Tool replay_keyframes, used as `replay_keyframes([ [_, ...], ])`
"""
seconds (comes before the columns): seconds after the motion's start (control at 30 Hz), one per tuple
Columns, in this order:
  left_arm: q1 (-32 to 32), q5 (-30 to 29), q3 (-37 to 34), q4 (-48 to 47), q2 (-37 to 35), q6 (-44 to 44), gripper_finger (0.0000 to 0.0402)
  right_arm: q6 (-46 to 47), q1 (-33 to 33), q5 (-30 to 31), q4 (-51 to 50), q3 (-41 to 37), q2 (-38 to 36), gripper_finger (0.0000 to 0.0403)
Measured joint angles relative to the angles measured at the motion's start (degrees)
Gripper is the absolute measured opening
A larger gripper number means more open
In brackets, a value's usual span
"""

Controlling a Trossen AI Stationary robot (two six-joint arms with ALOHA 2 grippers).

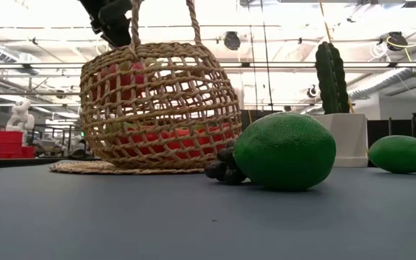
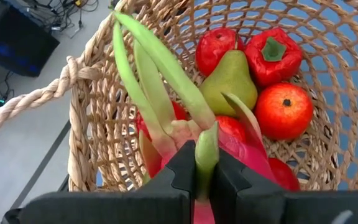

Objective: Build produce basket
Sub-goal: Put the pink dragon fruit into the basket, then put the green lime into the basket

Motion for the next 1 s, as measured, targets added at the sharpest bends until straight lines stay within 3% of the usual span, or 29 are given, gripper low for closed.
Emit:
replay_keyframes([
  [0.13,-0.01,0.76,0.0,0.0,0.0,-0.44,0.0043,0.0,0.0,0.01,0.0,0.0,0.0,0.0203],
  [0.5,-0.01,0.83,0.02,0.07,-0.02,-3.18,0.0132,0.0,0.0,0.02,0.0,0.0,0.0,0.0203],
  [0.8,-0.39,0.97,0.07,3.03,-0.14,-3.67,0.0138,0.0,0.0,0.02,0.0,0.0,0.0,0.0203],
  [1.0,-4.23,0.96,0.07,12.94,-1.95,-3.8,0.0138,0.19,0.0,0.0,-0.08,0.0,0.0,0.0203],
])
